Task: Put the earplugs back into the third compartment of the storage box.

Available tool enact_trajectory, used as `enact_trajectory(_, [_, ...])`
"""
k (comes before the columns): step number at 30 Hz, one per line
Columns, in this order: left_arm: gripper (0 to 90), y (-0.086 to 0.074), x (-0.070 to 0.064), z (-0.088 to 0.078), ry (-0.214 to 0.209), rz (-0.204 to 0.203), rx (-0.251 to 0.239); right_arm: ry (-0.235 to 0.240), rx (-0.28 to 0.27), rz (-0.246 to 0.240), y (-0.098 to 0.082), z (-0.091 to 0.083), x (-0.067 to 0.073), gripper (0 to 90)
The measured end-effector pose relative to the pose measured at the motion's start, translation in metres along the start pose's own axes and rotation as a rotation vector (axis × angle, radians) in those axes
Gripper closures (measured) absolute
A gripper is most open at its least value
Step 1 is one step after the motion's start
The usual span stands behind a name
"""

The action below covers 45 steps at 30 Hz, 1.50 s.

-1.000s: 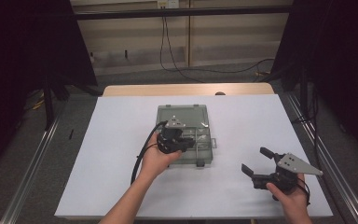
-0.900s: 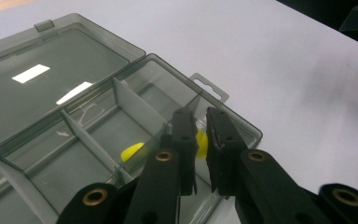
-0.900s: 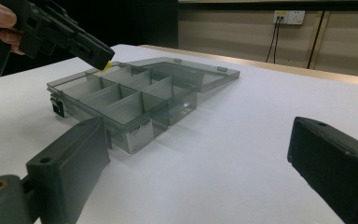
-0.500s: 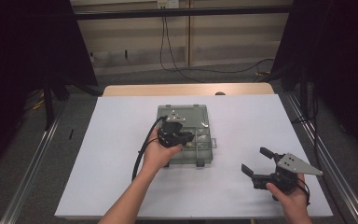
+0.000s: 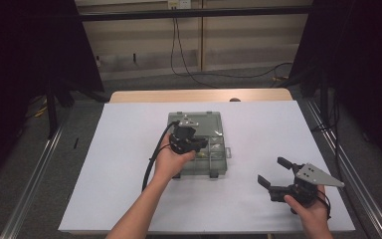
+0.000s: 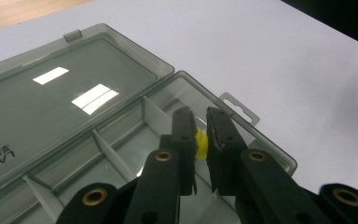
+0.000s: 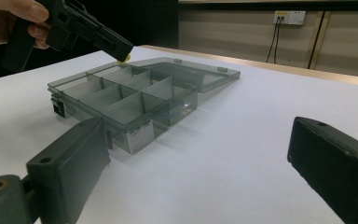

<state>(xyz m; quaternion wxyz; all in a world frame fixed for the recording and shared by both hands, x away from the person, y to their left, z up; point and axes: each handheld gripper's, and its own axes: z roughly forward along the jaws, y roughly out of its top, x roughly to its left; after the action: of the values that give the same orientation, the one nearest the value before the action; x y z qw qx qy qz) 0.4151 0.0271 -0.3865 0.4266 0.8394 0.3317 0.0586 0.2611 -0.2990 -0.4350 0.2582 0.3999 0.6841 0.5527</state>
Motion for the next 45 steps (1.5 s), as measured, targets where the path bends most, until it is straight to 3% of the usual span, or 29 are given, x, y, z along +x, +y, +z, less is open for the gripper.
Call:
enact_trajectory(11, [82.0, 0.003, 0.008, 0.003, 0.029, -0.014, 0.001, 0.0, -0.001, 0.001, 0.0, 0.0, 0.0, 4.6])
enact_trajectory(18, [81.7, 0.0, 0.016, 0.014, 0.059, -0.048, 0.004, 0.002, -0.002, 0.002, 0.0, 0.0, 0.0, 4.7])
enact_trajectory(26, [79.2, -0.002, 0.019, 0.024, 0.06, -0.065, 0.009, 0.002, -0.001, 0.003, 0.0, 0.0, 0.0, 4.6])
enact_trajectory(32, [67.5, -0.003, 0.021, 0.027, 0.092, -0.05, 0.01, 0.006, 0.0, 0.004, 0.0, 0.0, 0.0, 5.0])
enact_trajectory(40, [54.5, -0.003, 0.025, 0.017, 0.066, -0.069, -0.007, -0.006, 0.013, 0.019, 0.001, 0.002, 0.0, 4.8])
enact_trajectory(45, [43.3, -0.004, 0.029, 0.005, 0.068, -0.065, -0.053, -0.02, 0.023, 0.033, 0.003, 0.009, -0.001, 4.6])
